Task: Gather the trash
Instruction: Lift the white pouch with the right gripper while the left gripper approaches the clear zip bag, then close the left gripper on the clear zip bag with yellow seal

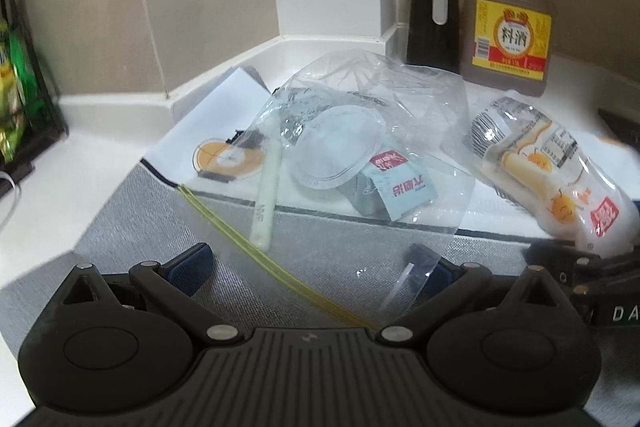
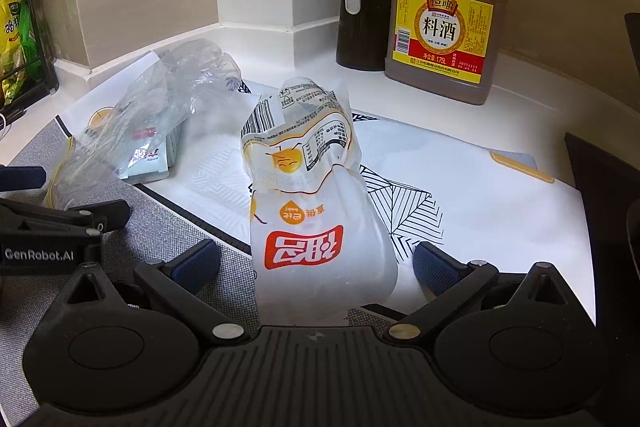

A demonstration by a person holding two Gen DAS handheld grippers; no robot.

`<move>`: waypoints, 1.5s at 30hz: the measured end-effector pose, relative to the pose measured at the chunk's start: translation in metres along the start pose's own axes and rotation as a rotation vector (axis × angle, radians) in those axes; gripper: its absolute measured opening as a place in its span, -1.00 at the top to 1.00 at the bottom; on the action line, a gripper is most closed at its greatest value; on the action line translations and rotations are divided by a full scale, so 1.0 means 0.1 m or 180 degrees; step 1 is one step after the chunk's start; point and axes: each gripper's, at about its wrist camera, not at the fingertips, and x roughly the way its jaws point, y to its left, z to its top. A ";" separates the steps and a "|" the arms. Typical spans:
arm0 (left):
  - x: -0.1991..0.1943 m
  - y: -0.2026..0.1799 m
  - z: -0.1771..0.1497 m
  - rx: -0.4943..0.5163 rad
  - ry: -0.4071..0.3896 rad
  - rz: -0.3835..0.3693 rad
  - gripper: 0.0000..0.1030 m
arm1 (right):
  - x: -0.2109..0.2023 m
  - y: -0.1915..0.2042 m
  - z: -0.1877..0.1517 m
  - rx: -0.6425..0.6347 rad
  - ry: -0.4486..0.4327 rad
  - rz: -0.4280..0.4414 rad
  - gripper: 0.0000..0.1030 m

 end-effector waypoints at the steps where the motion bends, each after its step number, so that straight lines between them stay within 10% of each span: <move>1: 0.00 0.01 0.00 -0.0034 0.0007 -0.0020 -1.00 | 0.00 0.00 0.00 0.0000 0.0000 0.0000 -1.00; 38: -0.10 -0.17 0.20 0.0222 -0.0022 0.0003 -1.00 | 0.00 0.01 0.00 0.0000 0.0002 -0.0010 -1.00; 41: -0.08 -0.22 0.21 0.0384 0.0024 0.0061 -0.32 | -0.02 -0.02 0.00 0.0040 -0.0038 0.0011 -0.94; 45: -0.06 -0.19 0.22 0.0310 0.0294 0.0103 0.83 | -0.10 -0.20 -0.01 0.0404 -0.0245 0.0250 -0.16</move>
